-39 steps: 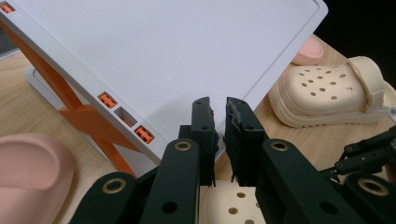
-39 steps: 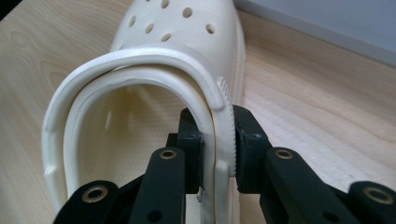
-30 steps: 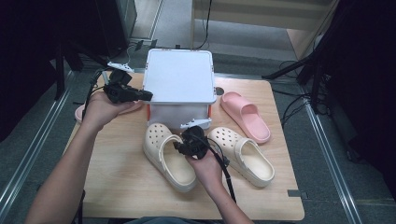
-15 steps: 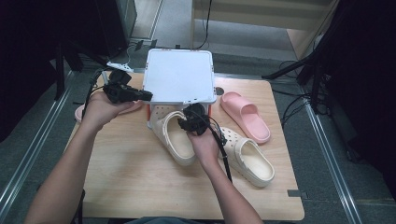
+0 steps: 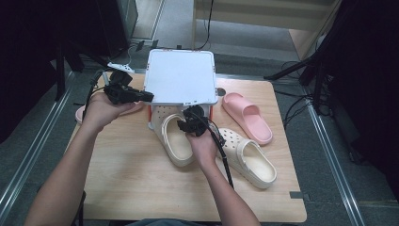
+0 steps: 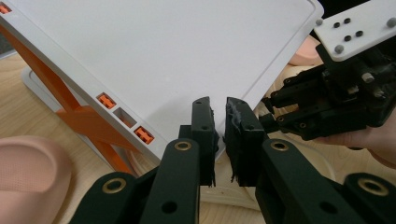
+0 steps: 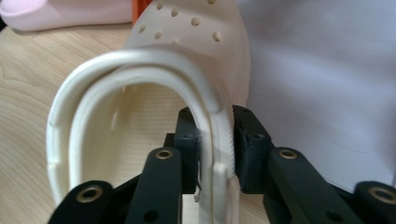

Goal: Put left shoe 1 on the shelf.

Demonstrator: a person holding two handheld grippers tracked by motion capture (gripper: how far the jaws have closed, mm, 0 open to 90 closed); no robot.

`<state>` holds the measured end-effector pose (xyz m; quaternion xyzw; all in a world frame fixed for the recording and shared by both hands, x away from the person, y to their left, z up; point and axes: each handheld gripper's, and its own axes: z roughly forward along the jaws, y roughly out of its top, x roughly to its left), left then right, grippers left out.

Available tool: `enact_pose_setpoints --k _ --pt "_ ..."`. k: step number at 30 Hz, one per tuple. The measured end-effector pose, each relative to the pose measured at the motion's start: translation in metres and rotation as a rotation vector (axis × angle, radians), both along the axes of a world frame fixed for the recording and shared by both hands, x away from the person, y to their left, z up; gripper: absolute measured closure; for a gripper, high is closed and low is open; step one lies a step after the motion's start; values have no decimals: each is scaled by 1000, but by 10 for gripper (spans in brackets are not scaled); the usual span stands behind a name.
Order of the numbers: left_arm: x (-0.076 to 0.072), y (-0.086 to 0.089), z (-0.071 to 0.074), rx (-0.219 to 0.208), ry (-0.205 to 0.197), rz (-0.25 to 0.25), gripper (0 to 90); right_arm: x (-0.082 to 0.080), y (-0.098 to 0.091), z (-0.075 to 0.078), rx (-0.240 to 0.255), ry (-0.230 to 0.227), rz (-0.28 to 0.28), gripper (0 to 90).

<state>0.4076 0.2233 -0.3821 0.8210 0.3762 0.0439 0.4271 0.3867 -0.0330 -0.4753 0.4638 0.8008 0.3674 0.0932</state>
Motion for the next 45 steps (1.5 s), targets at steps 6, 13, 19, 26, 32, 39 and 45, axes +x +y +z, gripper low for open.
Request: enact_pose_setpoints --k 6,13,19,26,32,39,45 --pt "0 0 0 0 -2 0 815 -6 -7 8 29 -35 15 652" --pt "0 0 0 -1 -3 -1 815 -21 -20 16 27 -63 40 605" --pt "0 0 0 0 -3 0 815 -41 -37 25 85 -49 63 780" --pt "0 0 0 2 -3 1 815 -71 -47 20 89 -60 124 900" --pt "0 0 0 1 -3 1 815 -94 -54 13 63 -50 171 900" --pt "0 0 0 3 -4 2 814 -119 -65 -10 41 -16 194 900" --pt "-1 0 0 5 -5 3 814 -122 -56 -28 -30 22 219 900"
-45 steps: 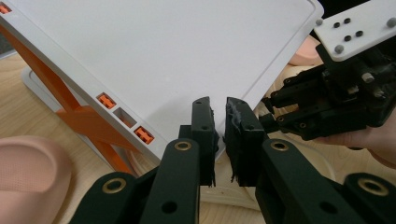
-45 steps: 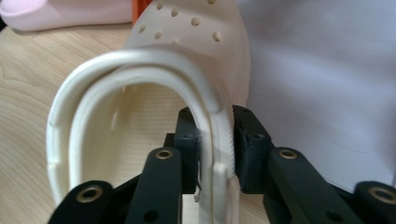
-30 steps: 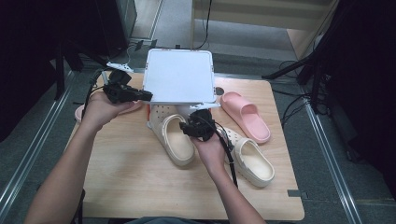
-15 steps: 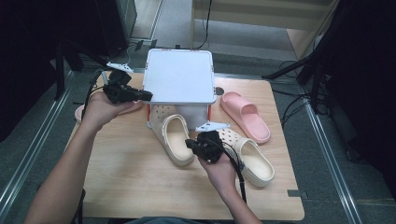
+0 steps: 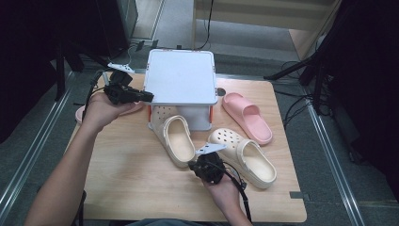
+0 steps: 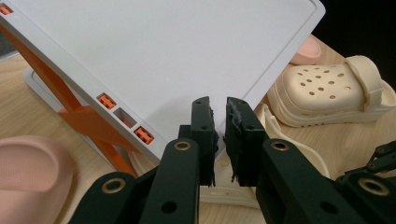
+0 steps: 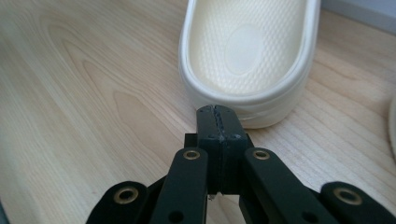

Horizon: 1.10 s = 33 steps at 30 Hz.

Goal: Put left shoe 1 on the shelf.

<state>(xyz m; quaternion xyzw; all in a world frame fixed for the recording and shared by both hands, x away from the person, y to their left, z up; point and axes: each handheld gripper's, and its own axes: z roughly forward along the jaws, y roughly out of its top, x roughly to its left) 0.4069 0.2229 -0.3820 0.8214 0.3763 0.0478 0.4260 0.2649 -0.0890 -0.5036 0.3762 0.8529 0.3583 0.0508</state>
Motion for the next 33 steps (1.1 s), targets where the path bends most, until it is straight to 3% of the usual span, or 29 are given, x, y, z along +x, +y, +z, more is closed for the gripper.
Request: enact_pose_setpoints --k 3,20,26,33 --pt "0 0 0 -3 0 -3 815 4 3 -7 -42 3 3 900" --pt "0 0 0 -5 1 -3 815 8 31 -2 18 13 35 900" --pt "1 1 -1 -7 2 -2 815 19 41 5 64 1 33 900" --pt "0 0 0 -6 6 -1 825 34 58 3 60 -11 23 900"
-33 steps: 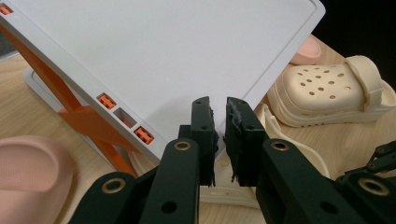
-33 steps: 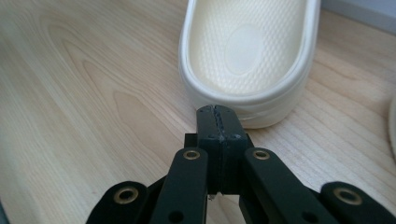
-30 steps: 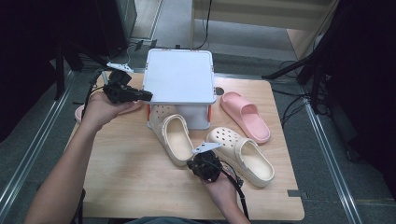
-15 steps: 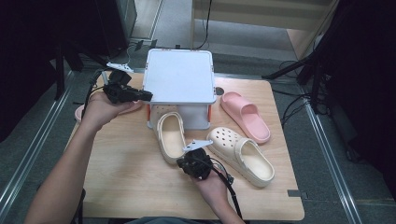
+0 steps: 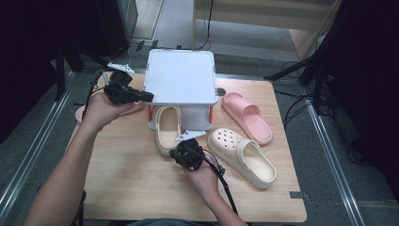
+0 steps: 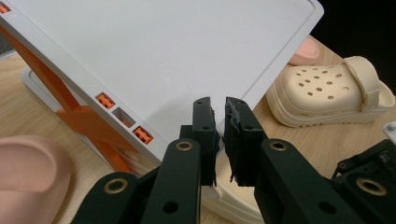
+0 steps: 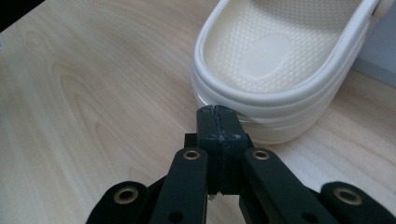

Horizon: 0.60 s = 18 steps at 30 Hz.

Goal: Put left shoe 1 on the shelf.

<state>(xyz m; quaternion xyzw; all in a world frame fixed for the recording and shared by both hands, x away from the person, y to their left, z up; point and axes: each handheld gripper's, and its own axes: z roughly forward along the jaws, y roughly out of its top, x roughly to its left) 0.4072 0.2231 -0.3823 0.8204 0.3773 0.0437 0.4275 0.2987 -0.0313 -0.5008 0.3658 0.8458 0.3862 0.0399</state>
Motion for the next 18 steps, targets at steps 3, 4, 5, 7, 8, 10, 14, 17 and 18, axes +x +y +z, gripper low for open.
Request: enact_pose_setpoints --k 3,4,5,7,8,10,14,17,18 --pt "0 0 0 -1 0 -1 826 5 3 0 -3 5 -13 900" --pt "0 0 0 -1 0 -1 826 8 4 -1 -3 1 -14 900" --pt "0 0 0 -1 0 -1 826 13 7 -2 0 3 -21 900" --pt "0 0 0 1 -1 -2 826 16 9 -3 -3 5 -24 900" --pt "0 0 0 1 0 -2 826 19 11 -4 0 -5 -26 900" --pt "0 0 0 2 -1 -2 826 24 14 -4 -2 -10 -34 900" --pt "0 0 0 1 -1 -3 827 37 22 -5 1 -13 -56 900" --pt "-1 0 0 3 -3 -2 827 45 28 -5 13 -9 -65 900" --pt "0 0 0 3 -3 -2 826 47 30 -5 8 -12 -61 900"
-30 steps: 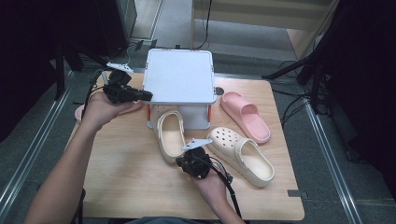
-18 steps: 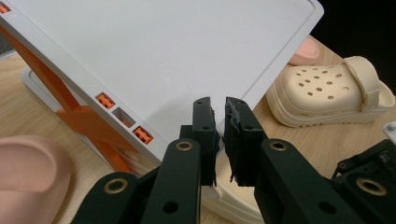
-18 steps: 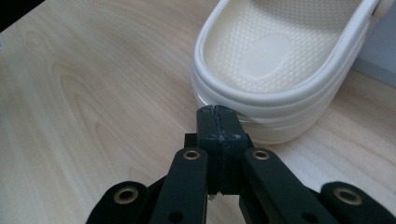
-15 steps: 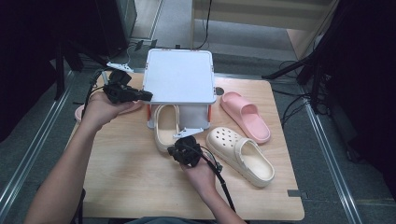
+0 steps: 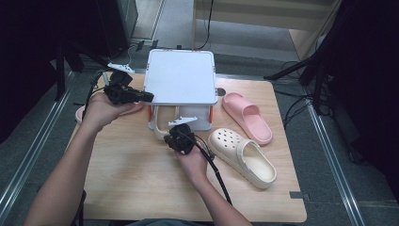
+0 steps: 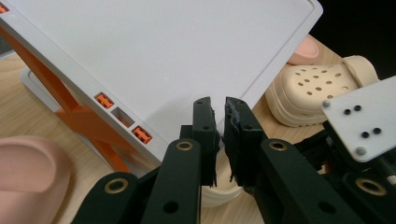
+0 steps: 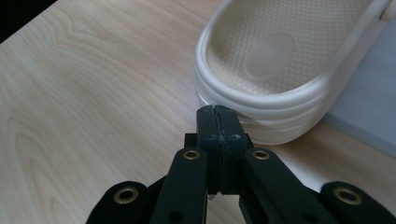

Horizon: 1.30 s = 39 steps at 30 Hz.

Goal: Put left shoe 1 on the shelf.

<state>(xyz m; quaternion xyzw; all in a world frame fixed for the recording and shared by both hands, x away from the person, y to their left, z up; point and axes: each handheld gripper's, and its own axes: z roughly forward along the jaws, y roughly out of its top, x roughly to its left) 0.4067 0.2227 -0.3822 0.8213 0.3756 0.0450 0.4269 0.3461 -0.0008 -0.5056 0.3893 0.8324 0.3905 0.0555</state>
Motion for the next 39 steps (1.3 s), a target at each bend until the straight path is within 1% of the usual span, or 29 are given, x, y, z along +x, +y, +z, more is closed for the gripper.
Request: enact_pose_setpoints --k 1,2,5,6,9,11,12,15,17,19,20,21,23,24,25,26,28,29,30,31,35,37,39 --pt "0 0 0 1 -2 -1 826 4 4 0 3 -5 6 900" --pt "0 0 0 0 -1 -2 826 4 4 0 3 -5 6 900" --pt "0 0 0 -1 1 -1 825 12 14 1 -15 -20 -1 900" --pt "0 0 0 -1 1 -1 825 12 14 1 -15 -20 -1 900" --pt "0 0 0 0 0 -3 824 20 20 1 -19 -27 -4 900" --pt "0 1 0 -1 1 -5 823 23 21 2 -2 -24 -10 900" --pt "0 1 0 -5 -1 -7 823 24 21 3 6 -31 -2 900" --pt "0 1 -1 -4 -3 -7 822 25 21 4 -1 -31 -2 900" --pt "0 1 0 -2 -4 -5 818 24 19 7 15 -29 2 896" --pt "0 1 -1 -6 -2 -8 815 18 14 12 40 -22 16 881" --pt "0 1 -1 -6 -2 -8 815 18 14 12 40 -22 16 881" --pt "0 1 -1 -5 -2 -7 815 15 11 15 49 -30 29 868" --pt "0 1 0 -3 -5 -6 815 10 6 19 52 -30 46 835" --pt "0 1 0 -2 -5 -5 808 3 1 24 63 -28 71 804" --pt "0 0 0 -3 -5 -7 794 -2 -3 27 67 -25 84 777" --pt "0 0 0 -9 2 -10 794 -2 -3 27 67 -25 84 777" --pt "0 0 0 -14 9 -14 754 -8 -9 30 75 -31 107 719" --pt "1 0 0 -20 9 -7 717 -12 -15 34 84 -27 111 676" --pt "1 0 0 -20 9 -7 696 -12 -15 34 84 -27 111 676" --pt "1 0 1 -21 11 -4 696 -15 -19 36 90 -28 116 669" --pt "-2 0 3 -25 22 3 612 -22 -37 45 127 -45 129 629" --pt "-4 0 4 -26 25 0 570 -25 -46 49 126 -50 131 610" --pt "-9 0 6 -27 7 -3 537 -30 -55 52 120 -55 134 600"
